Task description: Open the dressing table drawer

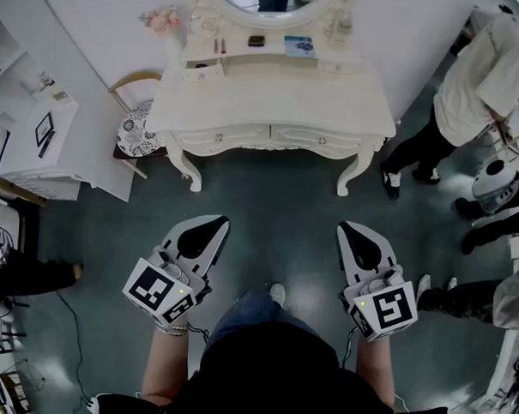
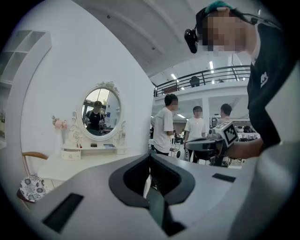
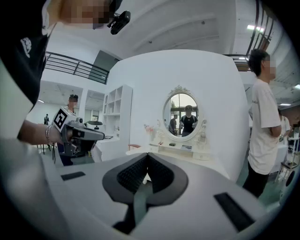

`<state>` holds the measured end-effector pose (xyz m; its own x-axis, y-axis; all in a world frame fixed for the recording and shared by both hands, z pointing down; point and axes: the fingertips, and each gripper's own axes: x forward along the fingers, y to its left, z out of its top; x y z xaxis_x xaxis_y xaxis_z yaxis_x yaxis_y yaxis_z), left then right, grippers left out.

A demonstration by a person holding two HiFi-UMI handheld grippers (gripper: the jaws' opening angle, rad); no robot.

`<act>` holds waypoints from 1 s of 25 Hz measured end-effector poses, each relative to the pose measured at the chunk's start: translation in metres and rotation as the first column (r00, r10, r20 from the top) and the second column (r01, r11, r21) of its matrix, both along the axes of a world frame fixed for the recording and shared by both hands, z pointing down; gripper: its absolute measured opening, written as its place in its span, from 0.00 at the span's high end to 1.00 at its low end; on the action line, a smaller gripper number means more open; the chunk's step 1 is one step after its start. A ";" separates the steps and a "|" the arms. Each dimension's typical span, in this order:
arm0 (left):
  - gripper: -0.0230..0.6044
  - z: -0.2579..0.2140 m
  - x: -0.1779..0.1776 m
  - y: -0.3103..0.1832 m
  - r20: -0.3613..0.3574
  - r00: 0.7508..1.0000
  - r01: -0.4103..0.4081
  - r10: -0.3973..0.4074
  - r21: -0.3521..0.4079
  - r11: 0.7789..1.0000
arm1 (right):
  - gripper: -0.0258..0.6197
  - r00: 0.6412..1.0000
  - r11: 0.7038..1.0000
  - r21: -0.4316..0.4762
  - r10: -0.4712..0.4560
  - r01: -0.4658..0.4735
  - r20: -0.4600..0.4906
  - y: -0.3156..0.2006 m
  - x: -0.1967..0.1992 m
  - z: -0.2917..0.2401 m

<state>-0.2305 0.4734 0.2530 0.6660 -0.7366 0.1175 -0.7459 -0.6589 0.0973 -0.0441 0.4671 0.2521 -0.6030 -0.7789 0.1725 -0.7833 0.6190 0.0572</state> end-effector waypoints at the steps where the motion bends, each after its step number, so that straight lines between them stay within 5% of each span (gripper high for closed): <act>1: 0.93 -0.001 0.000 0.000 -0.005 1.000 0.004 -0.004 -0.001 1.000 | 0.93 1.000 1.000 -0.003 -0.002 0.002 0.004 0.001 0.000 -0.002; 25: 0.93 0.010 -0.007 -0.039 -0.025 0.975 -0.219 0.219 -0.024 0.975 | 0.93 0.994 0.995 -0.018 0.095 -0.094 0.062 -0.012 -0.034 -0.003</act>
<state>-0.2379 0.4342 0.2629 0.8136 -0.5694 0.1178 -0.5811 -0.8031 0.1317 -0.0785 0.4547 0.2494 -0.5370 -0.8304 0.1487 -0.8399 0.5428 -0.0022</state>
